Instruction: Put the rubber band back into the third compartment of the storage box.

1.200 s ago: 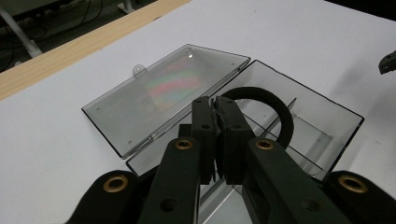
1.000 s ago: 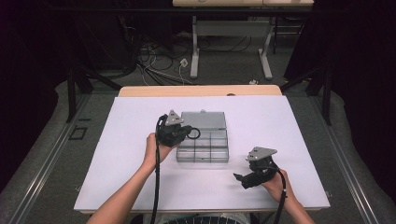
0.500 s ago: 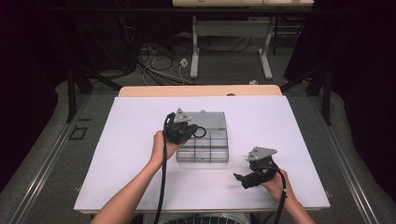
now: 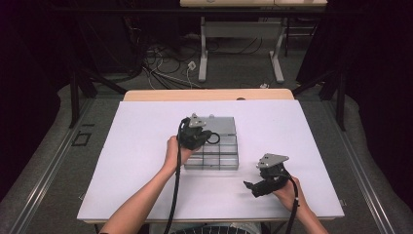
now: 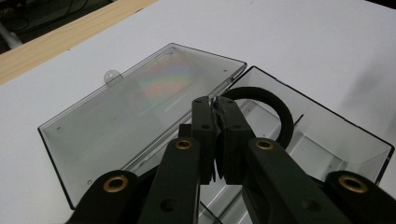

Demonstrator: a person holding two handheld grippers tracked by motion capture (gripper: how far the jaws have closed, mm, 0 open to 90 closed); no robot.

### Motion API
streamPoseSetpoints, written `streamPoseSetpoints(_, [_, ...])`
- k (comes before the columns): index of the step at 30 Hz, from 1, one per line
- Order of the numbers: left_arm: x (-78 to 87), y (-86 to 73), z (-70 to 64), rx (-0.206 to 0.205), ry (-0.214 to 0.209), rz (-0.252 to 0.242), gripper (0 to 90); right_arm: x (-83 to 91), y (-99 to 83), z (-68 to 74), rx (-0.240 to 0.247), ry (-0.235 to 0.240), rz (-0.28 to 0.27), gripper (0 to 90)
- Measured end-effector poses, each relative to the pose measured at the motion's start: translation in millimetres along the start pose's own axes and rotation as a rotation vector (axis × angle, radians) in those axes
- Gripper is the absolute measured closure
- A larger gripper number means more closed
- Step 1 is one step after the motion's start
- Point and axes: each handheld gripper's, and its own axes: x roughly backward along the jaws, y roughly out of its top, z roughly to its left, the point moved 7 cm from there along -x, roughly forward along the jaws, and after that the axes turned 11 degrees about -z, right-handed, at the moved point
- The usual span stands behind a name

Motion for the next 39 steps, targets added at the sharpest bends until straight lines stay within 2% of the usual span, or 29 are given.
streamPoseSetpoints(13, [-13.0, -4.3, -11.1, -0.007, -0.026, 0.032, 87.0, -0.7, 0.2, 0.3, 0.002, 0.002, -0.006, 1.1])
streamPoseSetpoints(25, [-22.5, -9.1, -16.3, -0.035, -0.030, 0.064, 87.0, -0.4, -0.5, 0.1, 0.001, 0.004, 0.004, 1.1])
streamPoseSetpoints(39, [-35.0, -12.5, -22.6, -0.041, -0.037, 0.088, 86.9, 0.3, -0.7, 0.1, 0.001, 0.005, 0.004, 1.1])
